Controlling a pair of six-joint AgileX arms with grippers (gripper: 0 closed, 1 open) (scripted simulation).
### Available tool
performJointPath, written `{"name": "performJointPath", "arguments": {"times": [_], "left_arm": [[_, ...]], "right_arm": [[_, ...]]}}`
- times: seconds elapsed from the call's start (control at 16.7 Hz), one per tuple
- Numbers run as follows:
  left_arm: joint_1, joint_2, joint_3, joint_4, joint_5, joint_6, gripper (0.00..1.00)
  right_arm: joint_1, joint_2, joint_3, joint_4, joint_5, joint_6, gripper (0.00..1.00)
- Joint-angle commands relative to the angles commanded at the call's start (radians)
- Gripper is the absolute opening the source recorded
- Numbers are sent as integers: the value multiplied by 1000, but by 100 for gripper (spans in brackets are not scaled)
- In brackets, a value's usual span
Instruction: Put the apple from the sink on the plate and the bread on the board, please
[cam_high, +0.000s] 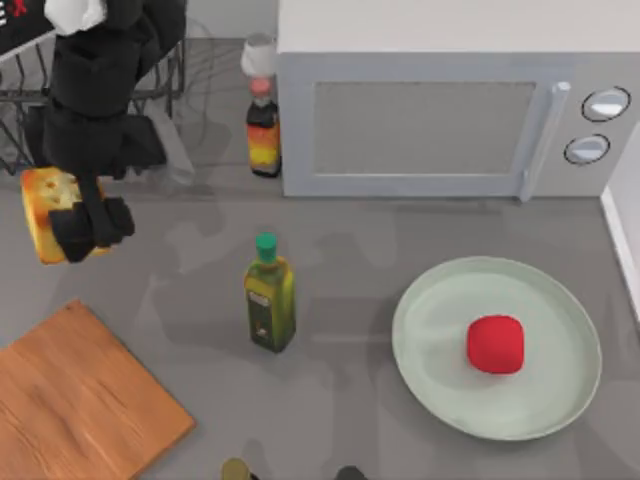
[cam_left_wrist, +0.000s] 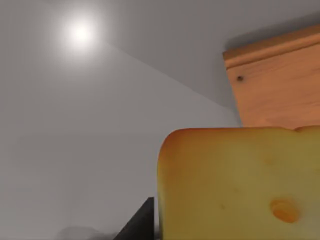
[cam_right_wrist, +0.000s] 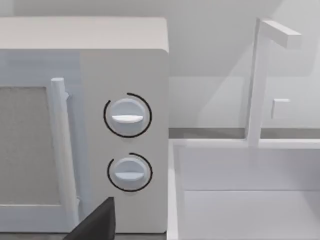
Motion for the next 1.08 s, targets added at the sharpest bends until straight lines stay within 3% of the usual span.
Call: {"name": "performJointPath", "arguments": {"times": [0.36, 1.08], "left_arm": [[58, -117, -156, 70, 77, -464, 0], [214, -495, -658, 299, 306, -1826, 0]], "right_arm": [[0, 0, 0, 0, 0, 0, 100], [0, 0, 0, 0, 0, 0, 100]]}}
